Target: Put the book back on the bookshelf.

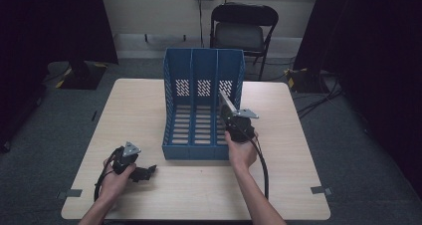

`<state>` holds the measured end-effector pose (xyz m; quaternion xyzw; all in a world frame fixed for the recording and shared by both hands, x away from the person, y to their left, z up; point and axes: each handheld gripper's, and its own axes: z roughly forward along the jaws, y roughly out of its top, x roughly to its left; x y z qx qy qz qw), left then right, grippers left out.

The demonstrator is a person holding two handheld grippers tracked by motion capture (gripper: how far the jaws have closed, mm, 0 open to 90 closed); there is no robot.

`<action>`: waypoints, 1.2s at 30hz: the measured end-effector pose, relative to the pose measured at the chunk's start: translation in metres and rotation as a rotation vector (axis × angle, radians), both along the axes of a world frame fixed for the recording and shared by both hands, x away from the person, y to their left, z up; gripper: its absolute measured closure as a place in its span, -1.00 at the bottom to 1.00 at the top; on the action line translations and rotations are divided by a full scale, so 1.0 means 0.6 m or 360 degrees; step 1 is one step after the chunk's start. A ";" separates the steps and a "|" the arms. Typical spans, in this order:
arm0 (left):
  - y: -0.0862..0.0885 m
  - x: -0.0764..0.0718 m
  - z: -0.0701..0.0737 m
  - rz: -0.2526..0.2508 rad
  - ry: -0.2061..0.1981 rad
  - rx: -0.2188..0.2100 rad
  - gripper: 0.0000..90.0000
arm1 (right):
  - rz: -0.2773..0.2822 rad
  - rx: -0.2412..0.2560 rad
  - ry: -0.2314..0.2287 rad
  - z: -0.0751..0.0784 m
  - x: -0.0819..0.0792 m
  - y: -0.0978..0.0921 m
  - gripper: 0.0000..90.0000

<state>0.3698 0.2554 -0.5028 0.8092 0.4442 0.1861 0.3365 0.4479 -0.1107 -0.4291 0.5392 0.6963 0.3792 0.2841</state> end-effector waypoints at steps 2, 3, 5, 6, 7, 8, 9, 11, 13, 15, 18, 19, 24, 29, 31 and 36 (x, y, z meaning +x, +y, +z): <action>0.000 0.000 0.000 -0.0002 -0.0002 0.0001 -1.00 | 0.0005 0.0002 0.0006 -0.002 -0.002 -0.002 0.68; 0.000 0.000 0.000 0.0000 0.0000 0.0002 -1.00 | 0.0002 0.0005 0.0011 -0.002 -0.003 -0.003 0.67; 0.000 0.000 0.000 -0.0002 0.0000 0.0002 -1.00 | -0.0009 -0.0004 0.0004 -0.002 -0.004 -0.003 0.66; 0.000 0.000 0.000 0.0000 0.0000 0.0001 -1.00 | -0.0009 -0.0007 -0.0001 -0.001 -0.004 -0.003 0.66; 0.000 0.000 0.000 0.0000 0.0000 0.0002 -1.00 | -0.0003 -0.0003 0.0001 0.000 -0.005 -0.004 0.66; 0.000 0.000 0.000 -0.0001 0.0000 0.0000 -1.00 | 0.0009 -0.0008 0.0006 0.000 -0.006 -0.003 0.66; 0.000 0.000 0.000 -0.0001 0.0000 0.0003 -1.00 | 0.0011 -0.0008 0.0011 0.000 -0.007 -0.003 0.66; 0.000 0.000 0.000 -0.0001 0.0000 0.0002 -1.00 | 0.0014 0.0004 0.0005 -0.003 -0.010 -0.002 0.66; 0.000 0.000 0.000 0.0000 0.0003 0.0008 -1.00 | 0.0017 -0.0009 0.0005 -0.008 -0.013 -0.001 0.66; 0.000 0.000 0.000 0.0001 0.0003 0.0007 -1.00 | 0.0020 -0.0010 0.0009 -0.011 -0.015 -0.002 0.65; 0.000 0.000 0.000 0.0002 0.0003 0.0005 -1.00 | 0.0013 -0.0003 0.0008 -0.011 -0.020 -0.004 0.64; 0.000 0.000 0.000 0.0001 0.0003 0.0007 -1.00 | 0.0008 -0.0005 0.0011 -0.011 -0.021 -0.004 0.64; 0.000 0.000 0.000 -0.0001 0.0000 0.0003 -1.00 | 0.0016 0.0003 0.0005 -0.010 -0.022 -0.006 0.62; 0.000 0.000 0.000 -0.0001 0.0000 0.0003 -1.00 | 0.0018 0.0010 0.0000 -0.009 -0.025 -0.006 0.58; 0.000 0.000 0.000 -0.0001 0.0000 0.0002 -1.00 | 0.0026 -0.0003 -0.0009 -0.009 -0.025 -0.004 0.60; 0.000 0.000 0.000 -0.0001 0.0000 0.0000 -1.00 | 0.0025 0.0031 -0.0048 -0.008 -0.029 -0.005 0.53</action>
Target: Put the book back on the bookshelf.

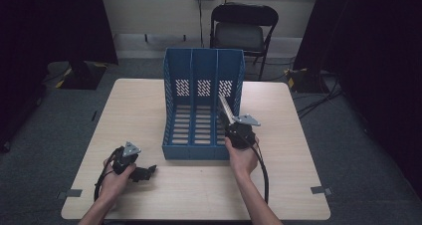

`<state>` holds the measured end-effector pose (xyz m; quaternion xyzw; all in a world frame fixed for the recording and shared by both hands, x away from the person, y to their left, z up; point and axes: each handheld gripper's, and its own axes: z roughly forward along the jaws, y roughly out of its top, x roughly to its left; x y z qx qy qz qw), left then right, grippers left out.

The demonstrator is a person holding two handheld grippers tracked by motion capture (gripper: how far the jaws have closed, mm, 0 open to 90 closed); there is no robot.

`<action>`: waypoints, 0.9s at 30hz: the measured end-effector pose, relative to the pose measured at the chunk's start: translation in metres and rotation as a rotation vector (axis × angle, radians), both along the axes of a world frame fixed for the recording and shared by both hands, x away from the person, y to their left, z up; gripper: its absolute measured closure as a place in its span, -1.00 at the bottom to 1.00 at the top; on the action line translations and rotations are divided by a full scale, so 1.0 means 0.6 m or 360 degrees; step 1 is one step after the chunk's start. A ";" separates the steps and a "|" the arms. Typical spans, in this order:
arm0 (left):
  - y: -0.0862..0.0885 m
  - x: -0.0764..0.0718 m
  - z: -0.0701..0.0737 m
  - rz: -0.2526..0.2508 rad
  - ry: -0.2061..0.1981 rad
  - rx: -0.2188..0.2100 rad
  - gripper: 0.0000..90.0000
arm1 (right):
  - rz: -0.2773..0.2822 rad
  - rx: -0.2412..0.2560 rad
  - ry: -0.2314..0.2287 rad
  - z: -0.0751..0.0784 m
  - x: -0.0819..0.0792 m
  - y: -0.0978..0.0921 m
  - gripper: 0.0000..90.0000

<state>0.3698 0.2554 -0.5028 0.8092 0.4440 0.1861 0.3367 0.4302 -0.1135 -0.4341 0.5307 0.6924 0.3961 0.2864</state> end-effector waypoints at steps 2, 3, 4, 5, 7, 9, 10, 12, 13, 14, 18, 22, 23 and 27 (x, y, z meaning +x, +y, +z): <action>0.000 0.000 0.000 0.0000 0.0000 0.0003 -1.00 | -0.0028 -0.0004 -0.0022 0.001 -0.003 -0.001 0.54; 0.000 0.000 0.000 0.0001 0.0000 0.0001 -1.00 | -0.0018 0.0013 -0.0036 0.001 -0.004 -0.002 0.51; 0.000 0.000 0.000 0.0001 0.0000 0.0002 -1.00 | -0.0012 0.0032 -0.0048 0.000 -0.005 -0.003 0.50; 0.000 0.000 0.000 -0.0001 0.0000 0.0004 -1.00 | -0.0014 0.0044 -0.0067 0.000 -0.006 -0.004 0.50; 0.000 0.000 0.000 0.0000 0.0000 0.0003 -1.00 | -0.0031 0.0070 -0.0130 -0.002 -0.009 -0.006 0.49; 0.000 0.000 0.000 -0.0001 0.0000 0.0001 -1.00 | -0.0048 0.0110 -0.0200 -0.005 -0.014 -0.007 0.49; 0.000 0.000 0.000 0.0001 0.0000 0.0002 -1.00 | -0.0047 0.0110 -0.0215 -0.007 -0.015 -0.007 0.49; 0.000 0.000 0.000 0.0001 0.0000 0.0001 -1.00 | -0.0054 0.0123 -0.0257 -0.009 -0.018 -0.007 0.49; 0.000 0.000 0.000 0.0000 0.0000 0.0002 -1.00 | -0.0058 0.0123 -0.0271 -0.009 -0.019 -0.006 0.48; 0.000 0.000 0.000 0.0000 0.0000 0.0002 -1.00 | -0.0059 0.0130 -0.0283 -0.010 -0.019 -0.006 0.47; 0.000 0.000 0.000 -0.0002 0.0001 0.0006 -1.00 | -0.0045 0.0121 -0.0257 -0.008 -0.014 -0.005 0.47; 0.000 0.000 0.000 -0.0001 0.0002 0.0002 -1.00 | -0.0020 0.0100 -0.0212 -0.003 -0.006 0.000 0.50; 0.000 0.000 0.000 -0.0002 0.0002 0.0002 -1.00 | -0.0029 0.0104 -0.0200 -0.002 -0.005 0.001 0.52; 0.000 0.000 0.000 -0.0001 0.0002 0.0002 -1.00 | -0.0029 0.0086 -0.0183 -0.004 -0.002 0.005 0.53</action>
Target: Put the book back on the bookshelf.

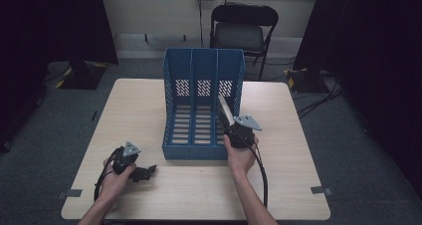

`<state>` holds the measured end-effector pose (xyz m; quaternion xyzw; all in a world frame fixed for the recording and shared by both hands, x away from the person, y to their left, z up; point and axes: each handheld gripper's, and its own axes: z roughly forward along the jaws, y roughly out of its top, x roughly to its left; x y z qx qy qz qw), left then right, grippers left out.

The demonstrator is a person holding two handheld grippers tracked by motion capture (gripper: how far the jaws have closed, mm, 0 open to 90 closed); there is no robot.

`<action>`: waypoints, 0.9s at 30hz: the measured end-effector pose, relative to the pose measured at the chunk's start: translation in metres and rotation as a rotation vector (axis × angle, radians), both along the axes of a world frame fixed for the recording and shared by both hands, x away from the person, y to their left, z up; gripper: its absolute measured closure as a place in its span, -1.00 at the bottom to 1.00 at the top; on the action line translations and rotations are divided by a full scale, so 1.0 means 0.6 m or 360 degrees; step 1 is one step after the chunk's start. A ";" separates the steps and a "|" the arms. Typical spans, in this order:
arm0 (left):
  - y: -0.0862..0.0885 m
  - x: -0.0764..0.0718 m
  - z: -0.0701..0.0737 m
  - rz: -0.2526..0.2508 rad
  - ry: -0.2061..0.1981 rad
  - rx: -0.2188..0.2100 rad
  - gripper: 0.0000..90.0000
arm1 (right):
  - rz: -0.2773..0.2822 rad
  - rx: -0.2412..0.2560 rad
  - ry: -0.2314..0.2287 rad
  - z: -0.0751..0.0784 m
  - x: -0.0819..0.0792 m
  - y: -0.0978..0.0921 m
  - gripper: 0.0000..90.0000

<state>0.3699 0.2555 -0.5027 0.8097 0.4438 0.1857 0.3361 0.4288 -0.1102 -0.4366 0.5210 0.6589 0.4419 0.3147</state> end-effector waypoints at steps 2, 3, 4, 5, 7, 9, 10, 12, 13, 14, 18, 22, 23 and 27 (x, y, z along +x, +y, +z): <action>0.000 0.000 0.000 -0.0001 0.0000 0.0001 -1.00 | -0.0008 -0.0008 0.0019 0.000 0.001 0.001 0.55; 0.000 0.000 0.000 0.0000 0.0000 0.0000 -1.00 | -0.0012 -0.0011 0.0022 -0.001 0.002 0.001 0.55; 0.000 0.000 0.000 0.0000 0.0000 0.0000 -1.00 | -0.0013 -0.0012 0.0025 -0.001 0.002 0.001 0.56; 0.000 0.000 0.000 -0.0001 0.0000 0.0001 -1.00 | -0.0019 -0.0013 0.0029 -0.002 0.003 0.001 0.57; 0.000 0.000 0.000 -0.0001 0.0000 0.0001 -1.00 | -0.0035 -0.0003 0.0031 -0.003 0.003 -0.001 0.58; 0.000 0.000 0.000 -0.0001 0.0000 0.0001 -1.00 | -0.0032 -0.0002 0.0027 -0.004 0.004 0.000 0.60; 0.000 0.000 0.000 -0.0001 0.0000 0.0001 -1.00 | -0.0031 -0.0008 0.0025 -0.004 0.004 0.001 0.60; 0.000 0.000 0.000 0.0000 0.0000 0.0000 -1.00 | -0.0035 -0.0011 0.0023 -0.004 0.003 0.001 0.65; 0.000 0.000 0.000 0.0000 0.0000 0.0000 -1.00 | -0.0035 -0.0014 0.0020 -0.004 0.003 0.001 0.67; 0.000 0.000 0.000 0.0000 0.0000 0.0001 -1.00 | -0.0039 -0.0028 0.0015 -0.004 0.003 0.002 0.68; 0.000 0.000 0.000 0.0000 0.0000 0.0000 -1.00 | -0.0073 -0.0036 0.0005 -0.004 0.002 0.003 0.69; 0.000 0.000 0.000 0.0000 0.0000 0.0001 -1.00 | -0.0079 -0.0044 -0.0019 -0.006 0.000 0.006 0.70; 0.000 0.000 0.000 0.0001 0.0000 0.0000 -1.00 | -0.0088 -0.0045 -0.0022 -0.006 0.000 0.006 0.70; 0.000 0.000 0.000 0.0000 0.0000 0.0001 -1.00 | -0.0102 -0.0024 -0.0035 -0.008 -0.002 0.004 0.70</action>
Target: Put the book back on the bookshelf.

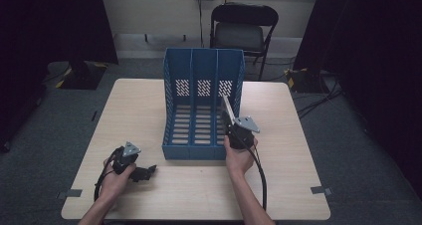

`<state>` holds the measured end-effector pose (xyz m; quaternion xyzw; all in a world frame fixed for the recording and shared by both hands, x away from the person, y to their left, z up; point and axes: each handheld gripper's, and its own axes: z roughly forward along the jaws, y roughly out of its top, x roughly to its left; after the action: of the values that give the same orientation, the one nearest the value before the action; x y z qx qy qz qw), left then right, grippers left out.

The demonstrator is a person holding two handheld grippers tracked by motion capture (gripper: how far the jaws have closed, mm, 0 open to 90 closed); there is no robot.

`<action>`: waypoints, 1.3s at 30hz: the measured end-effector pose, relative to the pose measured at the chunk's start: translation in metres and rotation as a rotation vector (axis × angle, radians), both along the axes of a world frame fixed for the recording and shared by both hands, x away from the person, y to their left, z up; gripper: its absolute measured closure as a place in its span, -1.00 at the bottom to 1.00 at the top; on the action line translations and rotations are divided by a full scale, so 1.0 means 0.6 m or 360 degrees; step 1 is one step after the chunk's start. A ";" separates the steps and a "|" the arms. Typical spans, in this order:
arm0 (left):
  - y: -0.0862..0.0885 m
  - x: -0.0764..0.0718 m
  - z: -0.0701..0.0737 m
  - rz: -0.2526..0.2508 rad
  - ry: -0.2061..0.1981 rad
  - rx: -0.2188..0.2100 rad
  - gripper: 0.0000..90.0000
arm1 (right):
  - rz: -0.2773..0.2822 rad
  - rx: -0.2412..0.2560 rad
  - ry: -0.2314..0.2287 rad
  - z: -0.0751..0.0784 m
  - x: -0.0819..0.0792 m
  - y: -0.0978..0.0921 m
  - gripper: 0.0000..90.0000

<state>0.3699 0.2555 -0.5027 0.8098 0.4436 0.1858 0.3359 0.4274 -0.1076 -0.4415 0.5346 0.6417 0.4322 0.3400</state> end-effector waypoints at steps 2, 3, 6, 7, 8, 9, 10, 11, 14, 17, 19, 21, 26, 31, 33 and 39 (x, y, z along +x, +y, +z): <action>0.001 0.000 0.000 -0.0008 0.0003 0.0010 -1.00 | -0.0005 0.0006 0.0001 0.000 0.000 0.000 0.70; 0.001 0.000 0.001 -0.0010 0.0004 0.0013 -1.00 | -0.0009 0.0005 0.0000 0.000 0.000 0.000 0.70; 0.001 0.000 0.001 -0.0011 0.0004 0.0013 -1.00 | -0.0014 0.0006 -0.0007 -0.001 -0.001 0.000 0.70; 0.001 0.000 0.001 -0.0010 0.0003 0.0013 -1.00 | -0.0017 0.0008 -0.0007 -0.001 -0.001 0.000 0.70; 0.001 0.000 0.000 -0.0006 0.0002 0.0009 -1.00 | -0.0016 0.0009 -0.0005 0.000 -0.001 0.000 0.70; 0.001 0.001 0.001 -0.0012 0.0004 0.0014 -1.00 | -0.0022 0.0012 -0.0003 0.000 0.000 0.000 0.70; -0.001 0.001 -0.001 0.0006 -0.0002 -0.0011 -1.00 | -0.0029 0.0015 -0.0002 0.000 0.000 0.000 0.70; -0.001 0.001 0.000 0.0001 -0.0001 -0.0003 -1.00 | -0.0029 0.0018 0.0002 0.001 0.000 0.000 0.70; -0.001 0.001 0.000 0.0001 -0.0001 -0.0002 -1.00 | -0.0046 0.0018 -0.0004 0.003 -0.001 0.000 0.70; -0.001 0.001 0.000 0.0000 -0.0001 -0.0002 -1.00 | -0.0057 0.0012 -0.0019 0.005 -0.001 -0.001 0.70; -0.001 0.001 0.000 0.0001 -0.0001 -0.0003 -1.00 | -0.0069 0.0014 -0.0026 0.007 -0.001 -0.003 0.70; -0.001 0.001 0.000 0.0001 -0.0001 -0.0003 -1.00 | -0.0077 0.0016 -0.0027 0.009 -0.001 -0.005 0.70; -0.001 0.001 0.000 -0.0007 0.0004 0.0009 -1.00 | -0.0117 0.0024 -0.0042 0.011 -0.002 -0.003 0.70; -0.001 0.002 0.000 -0.0011 0.0003 0.0010 -1.00 | -0.0180 0.0046 -0.0052 0.010 0.000 -0.001 0.70; -0.002 0.002 0.000 -0.0006 0.0001 0.0002 -1.00 | -0.0191 0.0049 -0.0052 0.009 0.000 -0.001 0.70; -0.002 0.001 0.000 0.0001 -0.0004 0.0008 -1.00 | -0.0236 0.0031 -0.0090 0.015 -0.003 0.001 0.70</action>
<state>0.3702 0.2542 -0.5025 0.8103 0.4430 0.1881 0.3344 0.4255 -0.1068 -0.4323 0.5716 0.5861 0.4271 0.3839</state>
